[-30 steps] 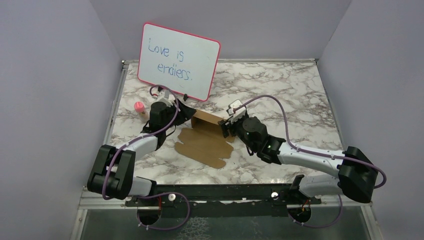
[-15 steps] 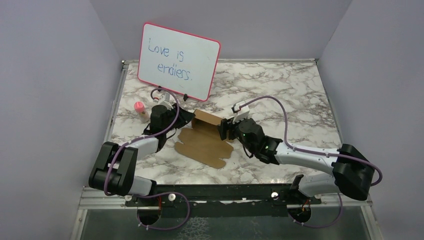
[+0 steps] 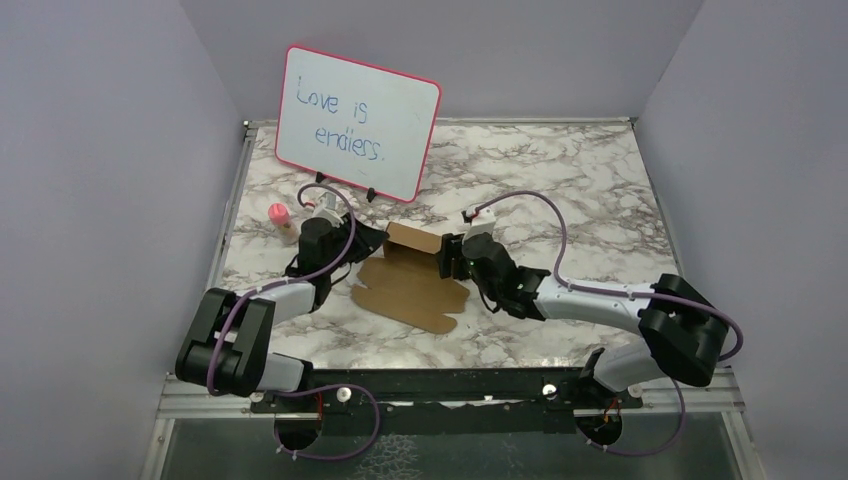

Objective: Fold the paper box

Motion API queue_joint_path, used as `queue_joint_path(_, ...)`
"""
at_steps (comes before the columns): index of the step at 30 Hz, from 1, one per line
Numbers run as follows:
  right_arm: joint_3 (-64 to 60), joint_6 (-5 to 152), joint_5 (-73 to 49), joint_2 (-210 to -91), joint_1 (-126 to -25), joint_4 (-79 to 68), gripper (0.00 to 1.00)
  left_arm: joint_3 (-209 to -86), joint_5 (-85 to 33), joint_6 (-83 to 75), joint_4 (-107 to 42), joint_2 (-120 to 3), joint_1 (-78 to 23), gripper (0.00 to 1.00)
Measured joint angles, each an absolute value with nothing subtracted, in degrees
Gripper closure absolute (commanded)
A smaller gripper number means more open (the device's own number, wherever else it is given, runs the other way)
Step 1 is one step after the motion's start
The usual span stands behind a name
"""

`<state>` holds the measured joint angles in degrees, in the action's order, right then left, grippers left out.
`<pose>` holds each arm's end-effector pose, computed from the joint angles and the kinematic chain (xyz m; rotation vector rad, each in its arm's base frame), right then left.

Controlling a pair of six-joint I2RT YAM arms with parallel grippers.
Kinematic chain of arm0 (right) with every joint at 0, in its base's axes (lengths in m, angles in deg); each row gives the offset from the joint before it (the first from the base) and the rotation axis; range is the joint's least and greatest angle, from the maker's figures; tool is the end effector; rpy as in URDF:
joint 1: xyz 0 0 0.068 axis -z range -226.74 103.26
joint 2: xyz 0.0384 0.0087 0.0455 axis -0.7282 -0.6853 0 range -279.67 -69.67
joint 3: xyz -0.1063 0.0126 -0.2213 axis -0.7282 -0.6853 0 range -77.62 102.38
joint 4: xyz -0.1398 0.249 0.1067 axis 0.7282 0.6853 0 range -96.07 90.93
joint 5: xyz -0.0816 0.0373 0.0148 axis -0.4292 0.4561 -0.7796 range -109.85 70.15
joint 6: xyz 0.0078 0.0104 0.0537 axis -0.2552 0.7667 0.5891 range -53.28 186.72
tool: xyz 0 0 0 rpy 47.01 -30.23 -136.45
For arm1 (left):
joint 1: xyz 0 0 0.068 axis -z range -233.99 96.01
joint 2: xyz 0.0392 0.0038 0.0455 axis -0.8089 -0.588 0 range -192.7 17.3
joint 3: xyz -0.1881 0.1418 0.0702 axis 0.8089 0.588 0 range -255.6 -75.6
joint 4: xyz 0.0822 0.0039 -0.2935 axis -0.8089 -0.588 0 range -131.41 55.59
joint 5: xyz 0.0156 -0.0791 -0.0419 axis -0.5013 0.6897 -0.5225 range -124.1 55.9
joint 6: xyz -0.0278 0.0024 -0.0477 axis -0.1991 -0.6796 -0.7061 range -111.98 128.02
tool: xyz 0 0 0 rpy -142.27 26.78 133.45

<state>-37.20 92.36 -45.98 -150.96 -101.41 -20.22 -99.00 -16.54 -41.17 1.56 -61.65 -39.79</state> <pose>0.2099 0.2677 0.1534 -0.2237 2.0007 0.4385 0.2805 -0.0826 0.1024 -0.3984 1.9974 -1.0167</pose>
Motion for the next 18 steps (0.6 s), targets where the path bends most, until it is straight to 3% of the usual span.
queue_joint_path(11,-36.4,98.7,-41.6,-153.8,-96.2,-20.4,0.39,-96.2,-16.5,-43.5,1.8,-59.0,-39.3,0.7)
queue_joint_path(18,-36.4,100.3,-32.2,-154.2,-89.8,-23.5,0.48,-95.7,-16.5,-44.5,0.3,-56.6,-37.9,0.7)
